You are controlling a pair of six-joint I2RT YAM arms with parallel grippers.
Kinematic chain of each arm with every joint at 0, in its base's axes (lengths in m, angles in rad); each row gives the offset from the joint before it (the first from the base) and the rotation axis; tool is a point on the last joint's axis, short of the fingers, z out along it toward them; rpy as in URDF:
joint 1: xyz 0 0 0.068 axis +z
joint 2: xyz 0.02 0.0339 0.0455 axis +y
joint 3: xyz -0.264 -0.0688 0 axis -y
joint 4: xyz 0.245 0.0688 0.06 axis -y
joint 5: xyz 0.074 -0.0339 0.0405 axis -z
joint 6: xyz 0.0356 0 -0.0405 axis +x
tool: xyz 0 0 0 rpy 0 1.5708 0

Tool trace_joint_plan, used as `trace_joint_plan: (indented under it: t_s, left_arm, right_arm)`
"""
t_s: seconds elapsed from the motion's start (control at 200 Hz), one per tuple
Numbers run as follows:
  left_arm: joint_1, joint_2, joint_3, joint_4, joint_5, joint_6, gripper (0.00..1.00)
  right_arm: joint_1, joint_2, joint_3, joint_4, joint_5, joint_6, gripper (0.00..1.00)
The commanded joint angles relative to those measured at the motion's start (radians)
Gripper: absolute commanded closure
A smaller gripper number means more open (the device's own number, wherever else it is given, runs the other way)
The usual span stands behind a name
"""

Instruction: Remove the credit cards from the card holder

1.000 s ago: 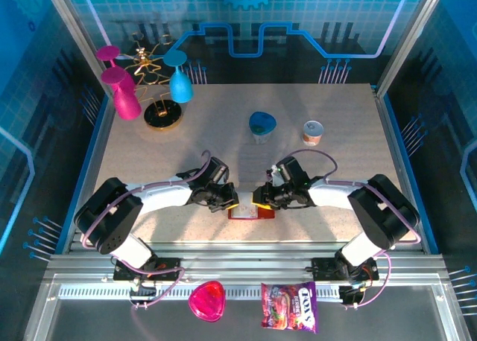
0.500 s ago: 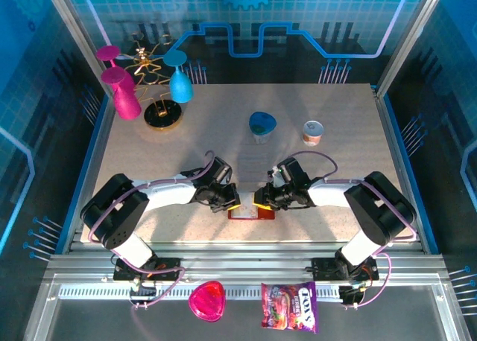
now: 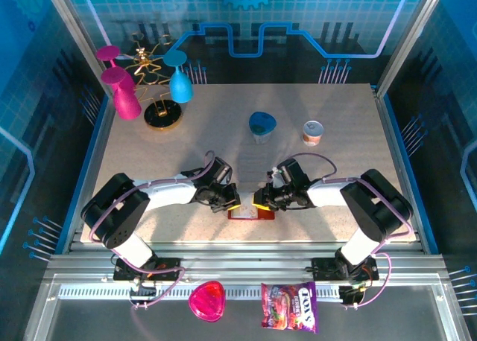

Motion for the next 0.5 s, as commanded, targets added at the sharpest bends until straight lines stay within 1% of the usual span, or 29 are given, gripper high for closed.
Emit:
trace_joint_plan:
  t_s: [0.0, 0.2, 0.495]
  left_arm:
    - [-0.005, 0.027, -0.005, -0.045, 0.003, 0.024, 0.94]
    - [-0.004, 0.028, -0.004, -0.049, 0.001, 0.025, 0.94]
    - [-0.003, 0.024, -0.001, -0.063, -0.005, 0.033, 0.94]
  right_arm:
    - [-0.011, 0.028, -0.02, 0.028, -0.023, 0.013, 0.76]
    - [-0.014, 0.04, -0.027, 0.05, -0.03, 0.022, 0.78]
    - [-0.019, 0.02, -0.038, 0.043, -0.015, 0.019, 0.84]
